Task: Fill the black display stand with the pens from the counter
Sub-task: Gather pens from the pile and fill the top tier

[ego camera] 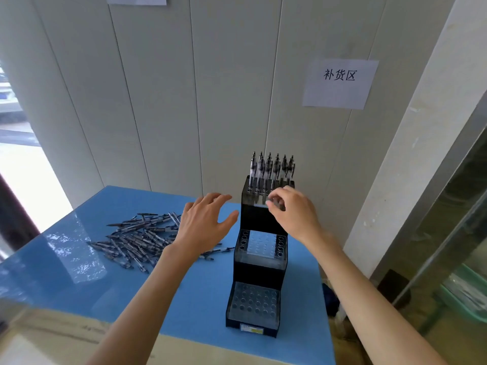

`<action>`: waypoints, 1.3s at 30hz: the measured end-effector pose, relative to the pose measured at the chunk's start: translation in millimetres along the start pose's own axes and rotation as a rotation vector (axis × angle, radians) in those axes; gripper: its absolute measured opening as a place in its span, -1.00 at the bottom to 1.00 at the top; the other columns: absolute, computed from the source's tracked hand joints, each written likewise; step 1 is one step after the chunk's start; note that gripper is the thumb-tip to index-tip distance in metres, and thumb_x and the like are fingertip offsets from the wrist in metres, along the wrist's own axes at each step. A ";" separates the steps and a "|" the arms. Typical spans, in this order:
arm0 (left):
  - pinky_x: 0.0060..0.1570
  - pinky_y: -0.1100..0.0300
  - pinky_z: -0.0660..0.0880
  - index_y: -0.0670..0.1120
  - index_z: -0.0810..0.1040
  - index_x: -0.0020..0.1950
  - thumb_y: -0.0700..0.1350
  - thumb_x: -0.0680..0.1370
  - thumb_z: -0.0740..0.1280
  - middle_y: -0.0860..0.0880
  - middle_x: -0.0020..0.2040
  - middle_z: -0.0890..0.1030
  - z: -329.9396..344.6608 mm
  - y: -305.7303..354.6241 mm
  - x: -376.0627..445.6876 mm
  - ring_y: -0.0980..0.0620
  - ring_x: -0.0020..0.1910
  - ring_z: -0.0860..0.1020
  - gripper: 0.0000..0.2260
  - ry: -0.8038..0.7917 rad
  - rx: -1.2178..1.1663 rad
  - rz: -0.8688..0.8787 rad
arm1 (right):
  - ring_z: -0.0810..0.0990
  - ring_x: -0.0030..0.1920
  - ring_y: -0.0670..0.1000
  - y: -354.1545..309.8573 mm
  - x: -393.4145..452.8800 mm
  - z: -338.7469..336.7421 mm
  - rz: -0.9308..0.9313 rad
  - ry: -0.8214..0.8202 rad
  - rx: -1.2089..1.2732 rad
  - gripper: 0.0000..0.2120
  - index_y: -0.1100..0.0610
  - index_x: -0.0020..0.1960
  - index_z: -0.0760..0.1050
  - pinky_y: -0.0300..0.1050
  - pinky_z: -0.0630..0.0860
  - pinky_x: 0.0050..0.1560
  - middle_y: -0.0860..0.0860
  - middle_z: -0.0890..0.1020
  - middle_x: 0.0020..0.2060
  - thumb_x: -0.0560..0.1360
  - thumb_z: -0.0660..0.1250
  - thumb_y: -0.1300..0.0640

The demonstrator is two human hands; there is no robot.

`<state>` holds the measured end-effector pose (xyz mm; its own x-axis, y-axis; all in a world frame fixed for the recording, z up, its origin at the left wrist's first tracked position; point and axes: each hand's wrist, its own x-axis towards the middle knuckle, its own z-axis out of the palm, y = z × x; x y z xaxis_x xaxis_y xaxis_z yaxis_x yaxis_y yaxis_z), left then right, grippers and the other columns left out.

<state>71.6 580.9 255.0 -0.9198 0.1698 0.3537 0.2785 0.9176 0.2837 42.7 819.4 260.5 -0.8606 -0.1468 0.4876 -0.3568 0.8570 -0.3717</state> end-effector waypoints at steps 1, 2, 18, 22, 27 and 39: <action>0.37 -0.06 0.31 0.11 0.41 0.51 0.36 0.54 -0.02 0.06 0.46 0.46 0.4 0.0 -4.9 -0.03 0.41 0.43 -0.36 -0.003 0.017 -0.011 | 0.57 -0.03 -0.07 -4.1 -5.6 3.0 -0.012 -0.027 0.012 -0.86 0.01 0.10 0.60 -0.14 0.54 -0.07 -0.13 0.59 -0.08 0.58 0.34 0.00; 0.39 -0.06 0.28 0.12 0.39 0.52 0.37 0.54 -0.03 0.05 0.49 0.44 0.9 -0.4 -10.2 -0.03 0.45 0.40 -0.36 -0.010 0.037 -0.024 | 0.58 0.03 -0.05 -8.2 -11.0 6.5 -0.023 -0.056 0.023 -0.82 0.01 0.15 0.59 -0.15 0.51 -0.04 -0.11 0.60 -0.02 0.59 0.33 -0.01; 0.41 -0.04 0.26 0.15 0.37 0.54 0.42 0.47 -0.10 0.06 0.53 0.39 1.3 -98.4 -148.2 -0.04 0.48 0.36 -0.26 -0.157 0.160 -0.303 | 0.50 0.29 0.04 -106.4 -75.3 118.9 -0.103 -0.363 0.142 -0.61 0.04 0.40 0.46 0.00 0.48 0.25 -0.02 0.52 0.31 0.63 0.28 -0.07; 0.42 -0.03 0.25 0.17 0.33 0.55 0.42 0.52 -0.05 0.06 0.56 0.36 -0.9 -142.6 -180.4 -0.02 0.50 0.34 -0.33 -0.208 0.160 -0.336 | 0.52 0.27 0.04 -141.6 -89.6 150.9 -0.087 -0.414 0.122 -0.61 0.04 0.40 0.46 -0.01 0.50 0.22 -0.04 0.50 0.32 0.63 0.27 -0.07; 0.44 -0.02 0.21 0.17 0.30 0.57 0.30 0.63 0.16 0.04 0.58 0.32 -10.9 -196.3 -216.1 -0.02 0.53 0.30 -0.47 -0.227 0.128 -0.355 | 0.53 0.23 0.04 -194.0 -103.5 186.0 -0.048 -0.430 0.098 -0.66 0.00 0.37 0.48 0.03 0.47 0.23 -0.05 0.51 0.29 0.63 0.27 -0.07; 0.45 -0.02 0.20 0.16 0.32 0.56 0.28 0.63 0.17 0.03 0.57 0.34 -50.2 -342.7 -256.2 -0.02 0.52 0.31 -0.48 -0.223 0.043 -0.313 | 0.51 0.25 0.02 -306.8 -124.5 266.6 0.092 -0.395 0.037 -0.67 -0.01 0.35 0.49 -0.02 0.40 0.27 -0.05 0.53 0.26 0.61 0.30 -0.05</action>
<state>225.7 204.9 111.9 -0.9974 -0.0508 0.0519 -0.0325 0.9510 0.3076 162.5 443.0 103.2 -0.9604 -0.2548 0.1125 -0.2782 0.8580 -0.4317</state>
